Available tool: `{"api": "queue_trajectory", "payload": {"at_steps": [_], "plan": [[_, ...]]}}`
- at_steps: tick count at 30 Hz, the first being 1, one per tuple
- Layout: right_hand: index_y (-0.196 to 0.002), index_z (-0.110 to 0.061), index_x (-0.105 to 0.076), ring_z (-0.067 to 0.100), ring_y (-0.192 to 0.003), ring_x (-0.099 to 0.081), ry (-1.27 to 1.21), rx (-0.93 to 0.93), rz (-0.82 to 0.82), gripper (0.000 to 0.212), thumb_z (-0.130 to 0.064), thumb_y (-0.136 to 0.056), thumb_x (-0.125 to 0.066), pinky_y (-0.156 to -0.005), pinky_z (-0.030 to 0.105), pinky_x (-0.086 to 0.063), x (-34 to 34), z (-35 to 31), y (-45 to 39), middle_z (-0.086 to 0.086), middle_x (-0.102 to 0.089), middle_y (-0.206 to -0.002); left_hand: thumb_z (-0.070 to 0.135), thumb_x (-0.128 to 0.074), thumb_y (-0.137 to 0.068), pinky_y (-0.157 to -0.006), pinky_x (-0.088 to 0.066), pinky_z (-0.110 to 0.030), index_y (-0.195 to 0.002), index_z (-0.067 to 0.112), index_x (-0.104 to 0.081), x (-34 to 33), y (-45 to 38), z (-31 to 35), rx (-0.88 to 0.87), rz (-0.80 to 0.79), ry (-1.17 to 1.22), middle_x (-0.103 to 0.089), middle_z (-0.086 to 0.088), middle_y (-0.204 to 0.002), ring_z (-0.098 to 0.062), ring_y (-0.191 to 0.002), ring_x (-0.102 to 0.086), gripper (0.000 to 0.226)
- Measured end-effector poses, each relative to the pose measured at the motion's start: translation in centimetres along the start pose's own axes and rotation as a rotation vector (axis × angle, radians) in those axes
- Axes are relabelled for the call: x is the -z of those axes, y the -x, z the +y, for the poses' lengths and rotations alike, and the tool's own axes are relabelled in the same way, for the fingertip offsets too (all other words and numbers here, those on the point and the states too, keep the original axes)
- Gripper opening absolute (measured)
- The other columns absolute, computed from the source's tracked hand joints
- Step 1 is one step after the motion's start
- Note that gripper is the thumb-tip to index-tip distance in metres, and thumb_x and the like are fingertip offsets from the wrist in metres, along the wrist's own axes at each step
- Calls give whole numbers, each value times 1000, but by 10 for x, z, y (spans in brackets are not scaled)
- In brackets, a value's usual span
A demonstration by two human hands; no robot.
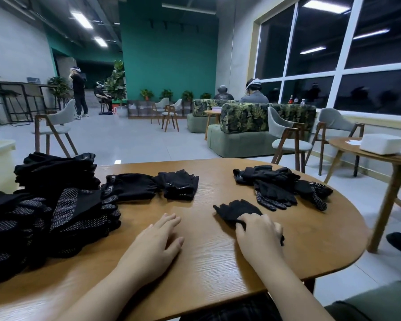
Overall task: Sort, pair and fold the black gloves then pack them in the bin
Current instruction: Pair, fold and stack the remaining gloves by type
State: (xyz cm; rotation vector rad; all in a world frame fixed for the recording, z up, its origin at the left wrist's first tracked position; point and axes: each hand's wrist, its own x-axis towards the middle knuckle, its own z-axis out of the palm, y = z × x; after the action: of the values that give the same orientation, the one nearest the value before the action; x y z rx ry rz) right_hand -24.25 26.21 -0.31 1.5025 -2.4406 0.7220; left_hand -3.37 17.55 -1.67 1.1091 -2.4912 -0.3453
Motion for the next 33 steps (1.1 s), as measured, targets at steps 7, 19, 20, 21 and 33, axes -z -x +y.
{"api": "queue_trajectory", "payload": {"at_steps": [7,19,20,21,33], "plan": [[-96,-23,-63,4,-83,-60,-736,39,-8,13,-19,-96,-51,-65,15,-45,3,-28,-6,-10,-66,-86,48,-53,-88,-111,-23,-19,-146,37,-18,3,4,3,-31,137,136,-22,20,-151,0,-136,-27,68],[-117,-24,-56,9,-103,-52,-573,50,-261,30,-27,-87,-60,-81,19,-40,-15,-44,-12,-6,-55,-114,71,-19,-68,-113,-10,-24,-122,40,-54,-1,3,5,-37,236,65,-21,14,-152,-2,-142,-3,71],[-114,-24,-59,9,-103,-51,-516,60,-264,28,-31,-87,-61,-80,19,-38,-16,-41,-13,-5,-55,-115,71,-16,-68,-115,-7,-29,-120,42,-55,-2,3,4,-39,214,30,-21,16,-151,0,-141,2,71],[-111,-25,-62,11,-104,-51,-475,58,-272,27,-34,-86,-62,-80,20,-39,-17,-39,-15,-5,-55,-114,71,-13,-69,-117,-4,-33,-117,44,-56,-2,3,4,-36,192,-6,-20,18,-151,2,-138,7,70],[-139,-16,-41,20,-128,-43,-416,174,-332,49,-25,-93,-52,-102,29,-35,-38,-67,-91,2,-47,-140,16,-63,-84,-105,-17,-21,-74,30,-49,4,-3,-6,201,358,300,-42,0,-133,-16,-139,-22,22]]}}
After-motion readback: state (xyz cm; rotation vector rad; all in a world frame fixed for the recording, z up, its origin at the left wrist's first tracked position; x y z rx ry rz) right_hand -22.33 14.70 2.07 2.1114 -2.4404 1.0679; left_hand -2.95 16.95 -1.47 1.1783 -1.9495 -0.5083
